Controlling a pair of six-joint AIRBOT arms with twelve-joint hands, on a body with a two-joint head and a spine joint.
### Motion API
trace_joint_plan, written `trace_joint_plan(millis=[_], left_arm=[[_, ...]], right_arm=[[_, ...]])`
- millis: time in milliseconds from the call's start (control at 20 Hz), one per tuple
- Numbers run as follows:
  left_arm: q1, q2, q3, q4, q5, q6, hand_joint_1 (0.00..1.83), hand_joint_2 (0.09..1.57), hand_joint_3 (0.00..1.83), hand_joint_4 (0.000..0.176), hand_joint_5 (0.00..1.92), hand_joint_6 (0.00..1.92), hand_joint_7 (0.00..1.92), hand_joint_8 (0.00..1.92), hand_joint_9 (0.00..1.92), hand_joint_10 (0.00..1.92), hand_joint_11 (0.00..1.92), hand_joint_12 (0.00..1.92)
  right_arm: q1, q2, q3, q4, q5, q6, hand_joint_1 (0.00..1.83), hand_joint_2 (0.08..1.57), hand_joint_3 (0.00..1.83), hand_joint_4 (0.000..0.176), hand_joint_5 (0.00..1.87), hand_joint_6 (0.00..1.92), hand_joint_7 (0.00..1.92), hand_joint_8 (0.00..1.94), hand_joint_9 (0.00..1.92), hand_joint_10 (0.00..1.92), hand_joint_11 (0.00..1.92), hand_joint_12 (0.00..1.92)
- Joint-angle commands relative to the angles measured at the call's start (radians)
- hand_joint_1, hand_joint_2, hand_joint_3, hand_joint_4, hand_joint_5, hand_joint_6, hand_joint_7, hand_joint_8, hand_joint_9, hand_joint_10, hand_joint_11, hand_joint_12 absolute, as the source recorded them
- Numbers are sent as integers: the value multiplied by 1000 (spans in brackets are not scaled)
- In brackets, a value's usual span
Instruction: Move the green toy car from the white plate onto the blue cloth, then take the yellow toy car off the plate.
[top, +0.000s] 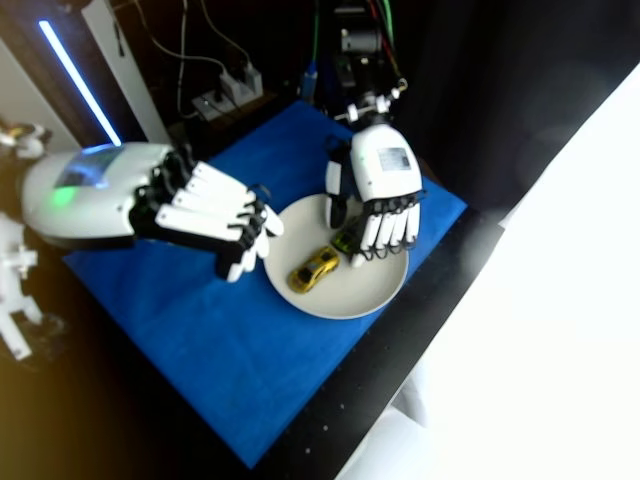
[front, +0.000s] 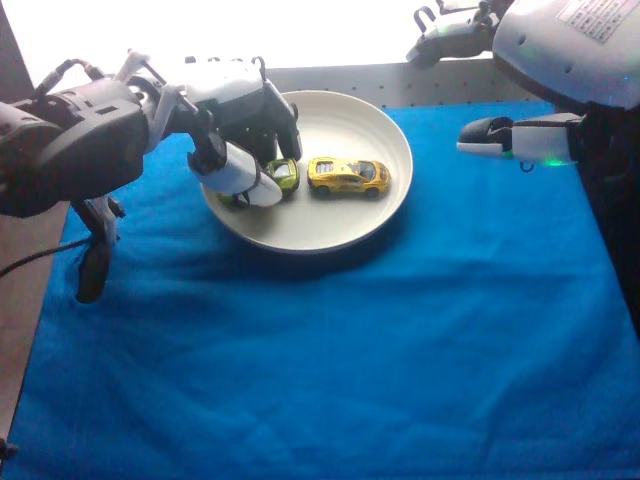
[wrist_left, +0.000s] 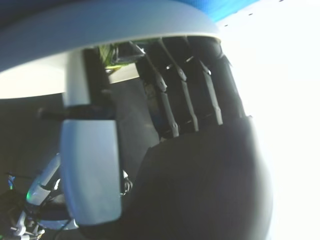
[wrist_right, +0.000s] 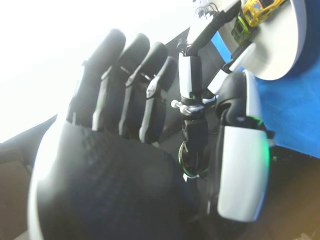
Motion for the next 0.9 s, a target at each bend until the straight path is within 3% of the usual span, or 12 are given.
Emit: trace_joint_plan(millis=[0,200,500,600,650,700,750,800,850], left_arm=[[-2,-3,5,5,-86,3,1329,1187,0,0,732,1169,862,1257,786,1394,584,1649],[4,-4,6,-4,-87,3,1359,1177,0,0,782,1245,865,1189,794,1398,574,1532],[7,17,-21,-13,-127,3,1361,1172,1,0,788,1233,882,1175,798,1382,506,1568],[7,41,-51,-13,-163,4,1354,1184,2,0,775,1271,876,1188,745,1420,318,1668],[7,63,-75,-12,-189,4,1233,1204,0,0,826,1369,797,1156,659,1075,371,1597],[7,74,-86,-10,-200,4,1233,1204,0,0,826,1369,797,1156,659,1075,371,1597],[7,87,-102,-5,-214,4,1189,1199,0,0,828,1249,818,1286,718,1298,546,1731],[7,106,-124,3,-235,4,1316,1200,2,0,776,1219,820,1300,731,1461,592,1752],[7,133,-158,17,-265,4,1348,1186,0,0,773,1139,868,1262,790,1466,637,1735]], right_arm=[[13,-1,-3,4,121,-7,1104,979,3,0,701,321,601,847,476,1251,327,1740],[13,-1,-4,4,122,-7,1146,982,1,0,692,347,605,809,485,1178,330,1694],[13,-1,-7,4,122,-7,1173,960,0,0,720,413,598,955,510,1306,394,1728],[13,-1,-7,4,122,-7,1198,956,0,0,717,491,616,947,514,1310,384,1745],[13,-1,-7,4,122,-7,1183,969,5,0,684,528,600,929,490,1301,352,1743],[13,-1,-7,4,122,-7,1183,969,5,0,684,528,600,929,490,1301,352,1743],[13,-1,-7,4,122,-7,1188,974,4,0,678,527,613,875,501,1271,369,1727],[12,-1,-6,4,122,-7,1190,980,4,0,674,524,614,832,499,1262,380,1726],[12,-1,-6,4,121,-7,1188,983,3,0,676,519,610,829,486,1274,375,1754]])
